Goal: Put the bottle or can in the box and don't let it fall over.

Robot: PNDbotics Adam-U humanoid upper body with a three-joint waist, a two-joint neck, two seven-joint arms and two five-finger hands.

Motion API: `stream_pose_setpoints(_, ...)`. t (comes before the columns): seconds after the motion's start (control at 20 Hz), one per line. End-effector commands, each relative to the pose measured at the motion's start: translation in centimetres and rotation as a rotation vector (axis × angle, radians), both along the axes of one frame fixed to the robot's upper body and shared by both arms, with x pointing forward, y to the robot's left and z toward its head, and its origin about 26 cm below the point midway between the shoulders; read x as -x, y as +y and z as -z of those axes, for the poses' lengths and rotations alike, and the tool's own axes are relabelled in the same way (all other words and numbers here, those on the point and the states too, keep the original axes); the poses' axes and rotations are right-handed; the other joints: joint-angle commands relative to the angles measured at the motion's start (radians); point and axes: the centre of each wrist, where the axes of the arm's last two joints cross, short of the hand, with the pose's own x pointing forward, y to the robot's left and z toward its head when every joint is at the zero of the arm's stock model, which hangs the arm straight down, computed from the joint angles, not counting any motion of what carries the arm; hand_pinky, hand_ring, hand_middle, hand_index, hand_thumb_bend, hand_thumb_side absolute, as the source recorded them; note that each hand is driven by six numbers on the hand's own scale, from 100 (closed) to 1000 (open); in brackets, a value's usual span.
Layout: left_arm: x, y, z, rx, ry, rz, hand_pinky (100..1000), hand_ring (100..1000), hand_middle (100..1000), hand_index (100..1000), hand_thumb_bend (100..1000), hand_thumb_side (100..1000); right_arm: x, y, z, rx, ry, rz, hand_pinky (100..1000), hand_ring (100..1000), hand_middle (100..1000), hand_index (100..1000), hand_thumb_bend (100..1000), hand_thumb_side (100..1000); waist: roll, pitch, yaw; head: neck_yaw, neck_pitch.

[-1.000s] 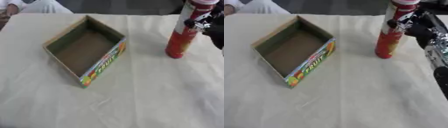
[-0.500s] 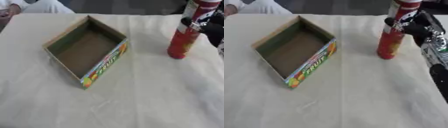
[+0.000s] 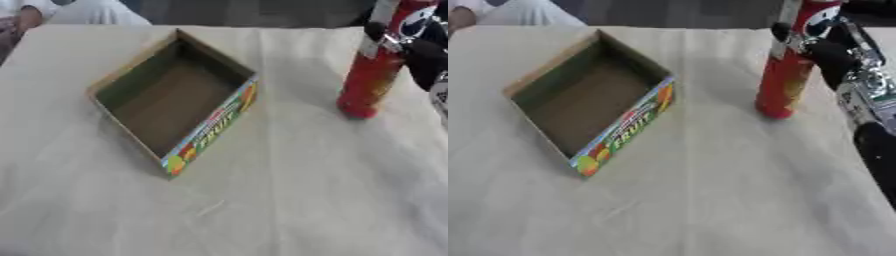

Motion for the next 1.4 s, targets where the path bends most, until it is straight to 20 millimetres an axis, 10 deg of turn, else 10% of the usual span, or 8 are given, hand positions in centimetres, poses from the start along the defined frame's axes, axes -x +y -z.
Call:
stream_pose_setpoints(0.05,0.2,0.4,-1.1,-0.022,-0.029,-0.003,825,679,561,720,337,425,0.5,-0.3,-1.7,0.012,-0.075,-0.043,255,252,340,296,304,100,0.002,-0.019,-0.001,0.005,-0.002)
stream_pose_setpoints(0.6,0.2,0.4,-1.3,-0.037,-0.030,0.002,827,679,561,720,330,418,1.5,2.1,-5.6,0.035,-0.228,-0.135,230,218,300,252,213,100,0.002,-0.040,-0.011,0.004,0.018)
stream_pose_setpoints(1.4,-0.6,-0.6,-1.8,-0.040,-0.033,0.047,828,677,561,720,323,423,-0.1,15.7,-10.5,0.119,-0.401,-0.209,253,242,325,281,135,100,-0.015,-0.040,0.062,-0.067,0.006)
